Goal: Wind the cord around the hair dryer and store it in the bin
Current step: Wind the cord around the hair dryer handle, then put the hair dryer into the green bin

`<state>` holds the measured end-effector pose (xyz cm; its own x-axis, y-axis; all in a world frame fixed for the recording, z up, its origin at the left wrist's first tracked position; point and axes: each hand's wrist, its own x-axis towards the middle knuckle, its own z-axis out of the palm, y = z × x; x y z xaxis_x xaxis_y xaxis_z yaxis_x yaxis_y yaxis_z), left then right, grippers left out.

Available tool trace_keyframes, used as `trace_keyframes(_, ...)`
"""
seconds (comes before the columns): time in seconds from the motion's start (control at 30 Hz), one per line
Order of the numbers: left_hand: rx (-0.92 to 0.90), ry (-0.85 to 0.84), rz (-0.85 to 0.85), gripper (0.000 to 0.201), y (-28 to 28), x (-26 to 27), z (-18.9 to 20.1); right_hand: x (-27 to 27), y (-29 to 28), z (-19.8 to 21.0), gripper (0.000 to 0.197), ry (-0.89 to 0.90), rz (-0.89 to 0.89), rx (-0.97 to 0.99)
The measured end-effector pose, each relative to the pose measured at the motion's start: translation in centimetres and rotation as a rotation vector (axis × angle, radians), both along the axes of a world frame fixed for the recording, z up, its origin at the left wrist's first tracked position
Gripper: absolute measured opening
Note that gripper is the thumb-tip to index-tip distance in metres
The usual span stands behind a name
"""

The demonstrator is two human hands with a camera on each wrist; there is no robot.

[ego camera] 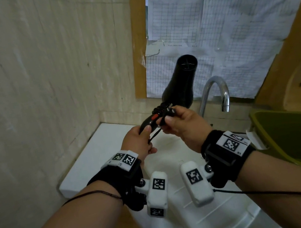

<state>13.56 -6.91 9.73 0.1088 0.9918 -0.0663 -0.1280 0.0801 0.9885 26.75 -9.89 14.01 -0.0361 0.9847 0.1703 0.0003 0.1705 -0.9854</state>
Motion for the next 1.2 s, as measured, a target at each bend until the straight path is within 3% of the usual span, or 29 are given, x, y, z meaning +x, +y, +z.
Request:
trace_keyframes(0.13, -0.029, -0.055, -0.017, 0.021, -0.2, 0.9, 0.2, -0.1, 0.8, -0.3, 0.015, 0.176, -0.218, -0.154)
trace_keyframes(0.27, -0.025, -0.030, 0.000, 0.027, -0.1, 1.6, 0.0, -0.3, 1.4, -0.5, 0.021, 0.024, -0.343, -0.222)
trace_keyframes(0.47, 0.070, 0.059, -0.010, 0.019, 0.1, 1.8, 0.4, 0.2, 1.7, -1.0, 0.034, -0.140, -0.365, -0.321)
trace_keyframes(0.6, 0.112, 0.127, -0.050, 0.017, 0.4, 1.8, 0.6, -0.2, 1.7, -0.9, 0.047, 0.070, -0.279, -0.421)
trace_keyframes(0.77, 0.228, 0.283, -0.194, 0.034, 0.5, 2.0, 0.8, 0.2, 2.0, -1.5, 0.041, 0.100, -0.281, -0.376)
trace_keyframes(0.9, 0.311, 0.401, -0.313, 0.041, 0.6, 2.5, 0.9, 0.5, 1.8, -0.9, 0.009, 0.219, -0.274, -0.268)
trace_keyframes(1.2, 0.231, 0.249, -0.356, 0.026, 1.8, 3.8, 1.3, 2.8, 2.2, -0.7, 0.013, 0.108, -0.351, -0.173)
